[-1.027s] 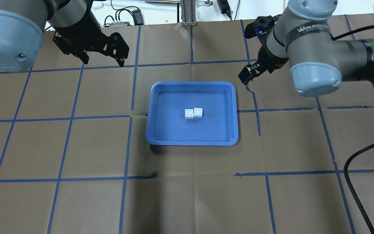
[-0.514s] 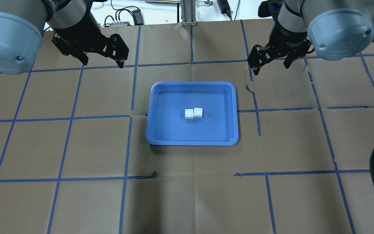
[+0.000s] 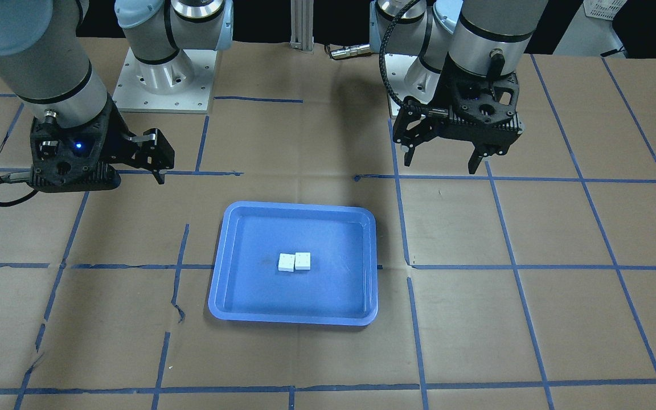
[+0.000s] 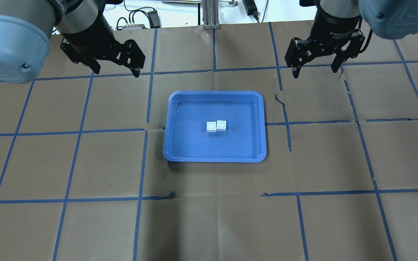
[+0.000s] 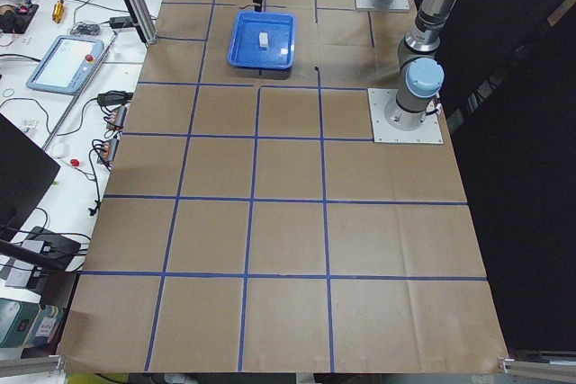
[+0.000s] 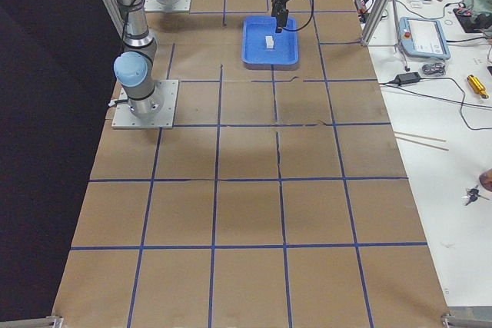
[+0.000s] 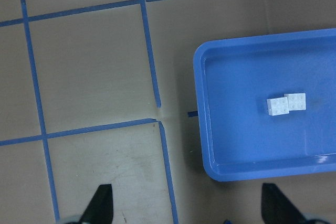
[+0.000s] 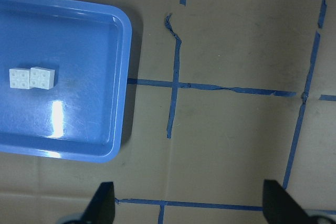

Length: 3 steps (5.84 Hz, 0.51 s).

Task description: Assemble white blocks and place on blue tray

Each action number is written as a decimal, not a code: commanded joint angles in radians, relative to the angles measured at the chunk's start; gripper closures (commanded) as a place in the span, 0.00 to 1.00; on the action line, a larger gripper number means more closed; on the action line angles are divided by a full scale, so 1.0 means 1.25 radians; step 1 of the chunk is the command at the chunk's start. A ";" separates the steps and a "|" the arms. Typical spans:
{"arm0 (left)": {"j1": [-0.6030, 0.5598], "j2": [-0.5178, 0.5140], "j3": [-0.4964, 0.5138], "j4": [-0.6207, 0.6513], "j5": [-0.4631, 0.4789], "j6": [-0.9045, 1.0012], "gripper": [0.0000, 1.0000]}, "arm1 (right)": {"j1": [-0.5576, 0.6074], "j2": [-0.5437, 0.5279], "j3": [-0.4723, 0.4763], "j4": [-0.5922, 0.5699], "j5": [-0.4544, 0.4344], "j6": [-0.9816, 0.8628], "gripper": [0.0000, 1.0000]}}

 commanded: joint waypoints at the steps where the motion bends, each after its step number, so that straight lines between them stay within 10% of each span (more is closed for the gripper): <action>1: 0.016 0.021 -0.012 -0.012 0.012 0.045 0.01 | 0.000 -0.008 -0.003 0.004 0.000 0.018 0.00; 3: 0.016 0.019 -0.010 -0.012 0.008 0.056 0.01 | 0.001 -0.031 0.012 0.008 0.006 0.017 0.00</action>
